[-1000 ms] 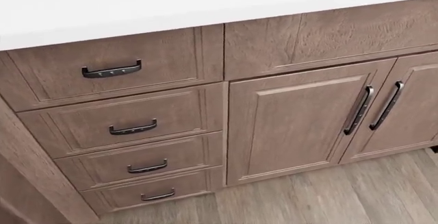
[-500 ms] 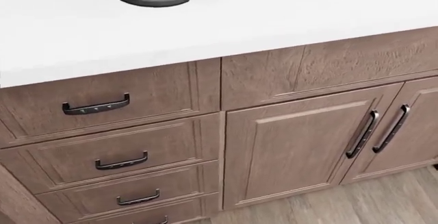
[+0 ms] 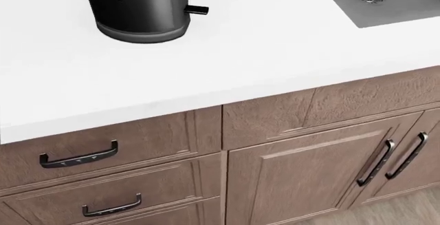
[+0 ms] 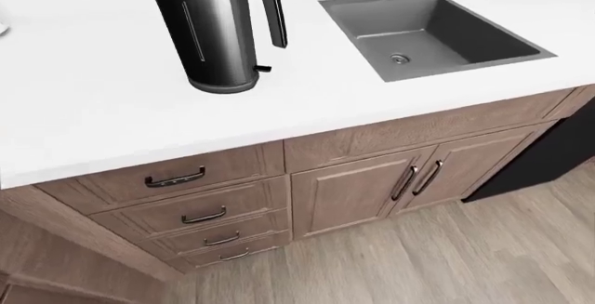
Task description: Close the lid of the electric kettle.
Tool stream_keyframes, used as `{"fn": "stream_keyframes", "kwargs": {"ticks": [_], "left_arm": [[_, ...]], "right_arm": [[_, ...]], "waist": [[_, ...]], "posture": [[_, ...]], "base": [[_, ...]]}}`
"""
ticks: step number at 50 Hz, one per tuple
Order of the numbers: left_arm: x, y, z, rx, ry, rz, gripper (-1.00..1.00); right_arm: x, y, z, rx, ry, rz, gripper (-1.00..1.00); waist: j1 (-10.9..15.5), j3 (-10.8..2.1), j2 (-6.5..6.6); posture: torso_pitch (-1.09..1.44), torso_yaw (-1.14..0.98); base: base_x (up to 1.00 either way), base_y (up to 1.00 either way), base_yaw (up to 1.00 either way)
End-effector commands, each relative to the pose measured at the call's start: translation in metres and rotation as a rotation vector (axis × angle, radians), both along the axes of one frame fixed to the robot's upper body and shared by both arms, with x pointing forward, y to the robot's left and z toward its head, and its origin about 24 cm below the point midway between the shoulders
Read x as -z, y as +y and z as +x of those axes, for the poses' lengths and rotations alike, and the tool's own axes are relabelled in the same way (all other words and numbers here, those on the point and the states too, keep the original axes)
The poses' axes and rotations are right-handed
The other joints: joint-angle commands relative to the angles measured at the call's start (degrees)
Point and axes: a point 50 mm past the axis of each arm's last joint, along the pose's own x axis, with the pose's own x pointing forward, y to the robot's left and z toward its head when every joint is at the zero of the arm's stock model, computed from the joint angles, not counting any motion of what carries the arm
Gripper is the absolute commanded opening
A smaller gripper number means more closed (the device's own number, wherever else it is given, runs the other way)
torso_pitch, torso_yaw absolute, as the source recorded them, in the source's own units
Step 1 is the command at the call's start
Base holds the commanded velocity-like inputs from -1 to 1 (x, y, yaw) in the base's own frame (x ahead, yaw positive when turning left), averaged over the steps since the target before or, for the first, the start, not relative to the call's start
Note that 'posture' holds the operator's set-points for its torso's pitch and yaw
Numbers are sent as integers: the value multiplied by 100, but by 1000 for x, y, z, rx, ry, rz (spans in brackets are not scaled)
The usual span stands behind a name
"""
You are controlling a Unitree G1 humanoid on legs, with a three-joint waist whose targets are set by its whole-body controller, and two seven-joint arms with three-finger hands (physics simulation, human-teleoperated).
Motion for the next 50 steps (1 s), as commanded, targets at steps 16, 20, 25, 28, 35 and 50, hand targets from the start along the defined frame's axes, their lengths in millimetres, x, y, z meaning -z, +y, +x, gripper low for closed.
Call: {"fn": "stream_keyframes", "kwargs": {"ticks": [16,20,25,28,35,50], "left_arm": [[-7,1,-4,-31,-59,22,100],[-7,1,-5,-31,-60,23,100],[-8,1,-6,-31,-60,23,100],[-9,1,-7,-32,-61,23,100],[-9,1,-6,-31,-62,24,100],[-8,1,-5,-30,-63,24,100]], "right_arm": [[-7,4,-2,-7,-51,-39,100],[-7,5,-2,-9,-50,-41,100],[-8,5,-4,-7,-52,-41,100],[-9,5,-4,-6,-55,-45,100],[-9,5,-5,-8,-61,-45,100],[-7,6,-3,-17,-64,-47,100]], "waist": [[134,-44,306],[175,-73,15],[45,-14,-101],[8,-35,10],[-103,129,229],[-13,124,117]], "posture": [[0,0],[0,0],[0,0],[0,0],[0,0],[0,0]], "base": [[20,0,0],[21,0,0],[21,0,0],[20,0,0],[0,0,0],[0,0,0]]}}
